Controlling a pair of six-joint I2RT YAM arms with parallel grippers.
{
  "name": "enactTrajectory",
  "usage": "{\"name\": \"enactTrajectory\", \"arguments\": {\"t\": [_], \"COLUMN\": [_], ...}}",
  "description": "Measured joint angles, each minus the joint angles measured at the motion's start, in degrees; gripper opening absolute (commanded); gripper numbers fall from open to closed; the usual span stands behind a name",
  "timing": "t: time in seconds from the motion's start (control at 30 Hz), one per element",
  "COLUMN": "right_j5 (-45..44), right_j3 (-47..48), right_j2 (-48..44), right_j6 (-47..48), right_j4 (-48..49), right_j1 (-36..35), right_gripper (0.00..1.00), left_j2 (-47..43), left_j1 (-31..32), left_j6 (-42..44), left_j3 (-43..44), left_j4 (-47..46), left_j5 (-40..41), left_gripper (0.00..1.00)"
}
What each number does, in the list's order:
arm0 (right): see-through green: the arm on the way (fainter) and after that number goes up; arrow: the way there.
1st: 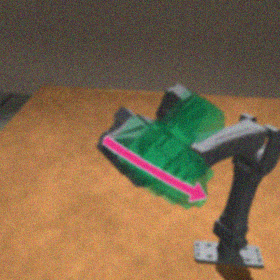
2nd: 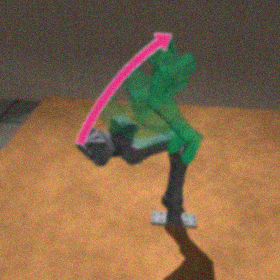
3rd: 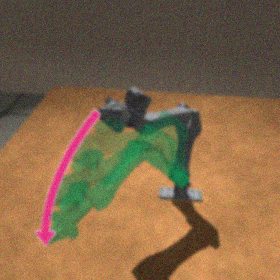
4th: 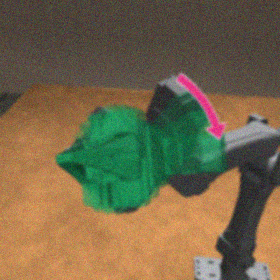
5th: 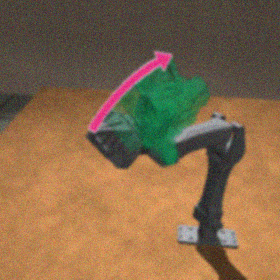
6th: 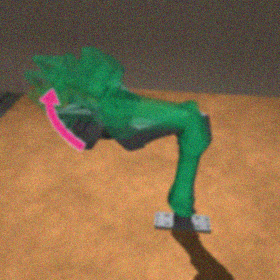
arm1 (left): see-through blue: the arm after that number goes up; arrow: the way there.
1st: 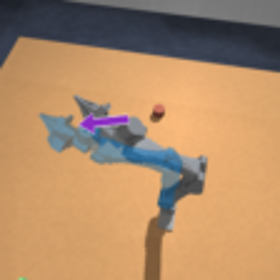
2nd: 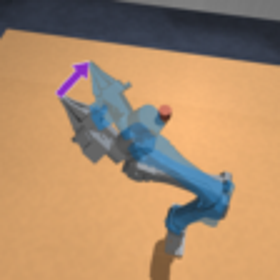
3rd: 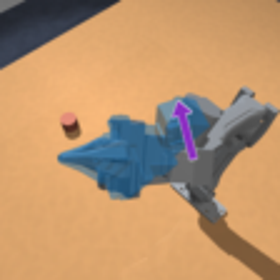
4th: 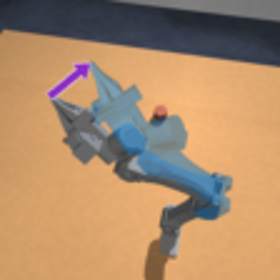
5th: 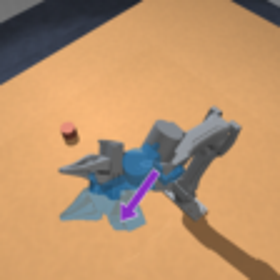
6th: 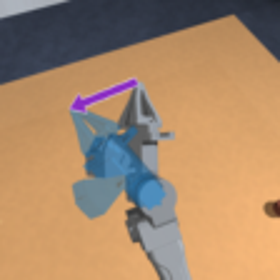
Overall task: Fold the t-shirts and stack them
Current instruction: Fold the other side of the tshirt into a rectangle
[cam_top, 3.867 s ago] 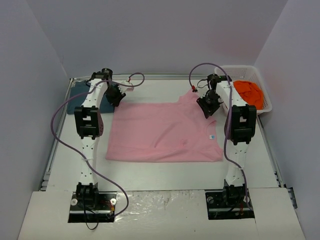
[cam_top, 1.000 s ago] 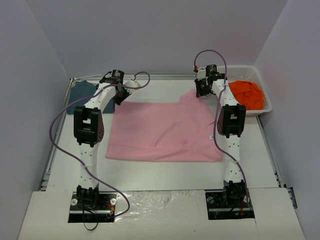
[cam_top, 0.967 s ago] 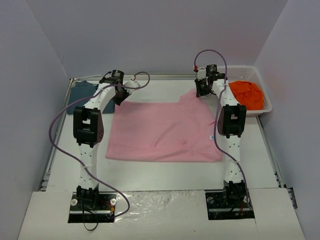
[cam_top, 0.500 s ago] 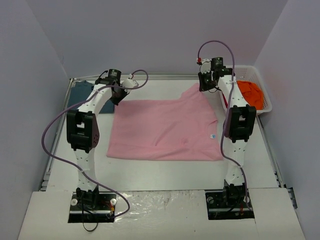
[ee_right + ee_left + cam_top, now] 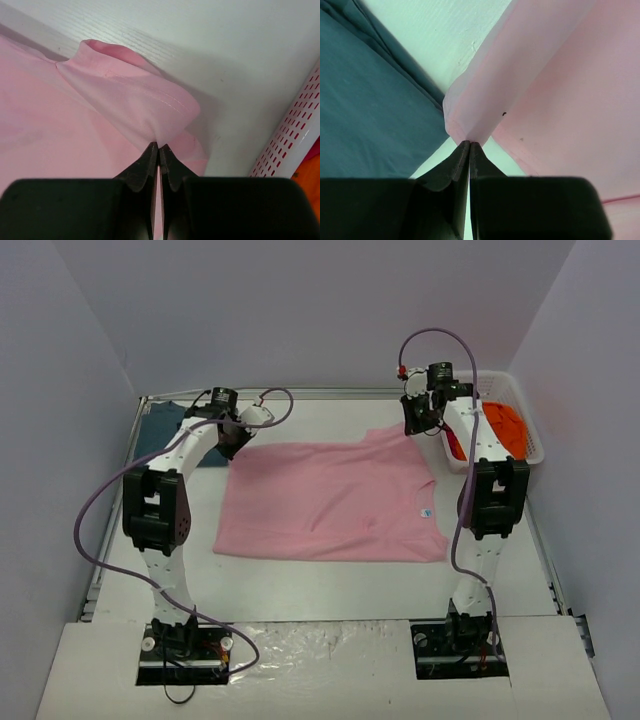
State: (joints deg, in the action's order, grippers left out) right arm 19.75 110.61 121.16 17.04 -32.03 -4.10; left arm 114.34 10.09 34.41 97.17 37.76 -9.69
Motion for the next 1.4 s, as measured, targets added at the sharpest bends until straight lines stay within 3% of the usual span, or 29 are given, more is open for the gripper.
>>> {"name": "enactTrajectory", "arguments": {"t": [0.77,1.4], "right_j5": [-0.3,-0.2], "right_j3": [-14.8,-25.6], "right_j2": [-15.6,-21.6], "right_j6": [1.1,3.0], "right_j4": [-1.5,-4.1], "right_j1": [0.0,0.0], "right_gripper": [0.00,0.00], "left_j2": [-15.0,-19.1], "left_j1": [-0.4,-0.4], "left_j6": [1.6,1.6], "left_j3": [-16.2,-21.4], "left_j4": [-4.8,-5.2], "left_j5": [-0.9,-2.7], "left_gripper": [0.02,0.02]}}
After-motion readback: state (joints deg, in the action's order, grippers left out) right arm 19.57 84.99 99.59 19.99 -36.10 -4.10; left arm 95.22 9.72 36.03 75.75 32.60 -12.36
